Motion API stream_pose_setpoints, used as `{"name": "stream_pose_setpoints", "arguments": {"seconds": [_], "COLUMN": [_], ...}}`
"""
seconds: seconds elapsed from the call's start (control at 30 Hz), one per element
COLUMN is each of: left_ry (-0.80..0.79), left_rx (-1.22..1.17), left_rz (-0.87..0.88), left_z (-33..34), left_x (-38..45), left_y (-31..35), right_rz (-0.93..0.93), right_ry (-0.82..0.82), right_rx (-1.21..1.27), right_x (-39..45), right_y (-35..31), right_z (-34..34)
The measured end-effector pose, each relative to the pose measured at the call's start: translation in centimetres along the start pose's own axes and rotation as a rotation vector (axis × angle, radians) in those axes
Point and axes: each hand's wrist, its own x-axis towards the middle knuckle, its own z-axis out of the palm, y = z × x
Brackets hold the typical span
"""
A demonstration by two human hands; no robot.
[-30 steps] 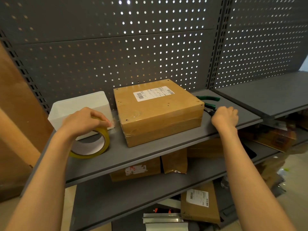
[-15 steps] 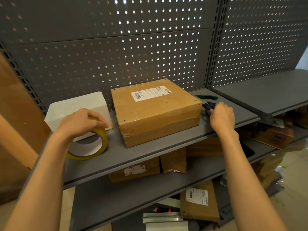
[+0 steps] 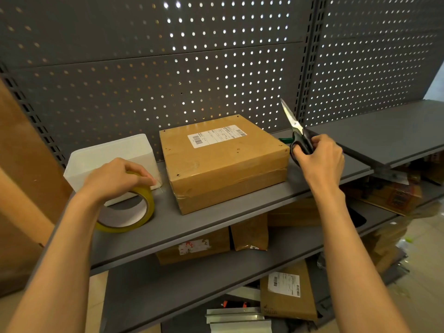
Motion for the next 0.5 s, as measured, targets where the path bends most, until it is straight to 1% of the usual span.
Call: {"name": "stream_pose_setpoints", "arguments": {"seconds": [0.13,0.3,0.4,0.5], "left_ry": [-0.001,0.002,0.004,0.010], "left_rx": [-0.015,-0.015,-0.016,-0.016], "left_rz": [0.005,0.011,0.014,0.006], "left_z": [0.1,0.1,0.0,-0.1], "left_x": [0.0,-0.1,-0.1,-0.1], "left_y": [0.1,0.0,0.0,0.0], "right_rz": [-0.002,-0.100,-0.135,-0.091], "right_ry": [0.112,0.107,0.015,-0.207], "right_rx": [0.064,0.222,0.299,0.475], "right_x": [0.0,-1.0,-2.7,-5.4], "right_y": [-0.8,-2.9,-5.1,-7.5], "right_z": [-1.1,-2.0,-1.8,-1.7]}}
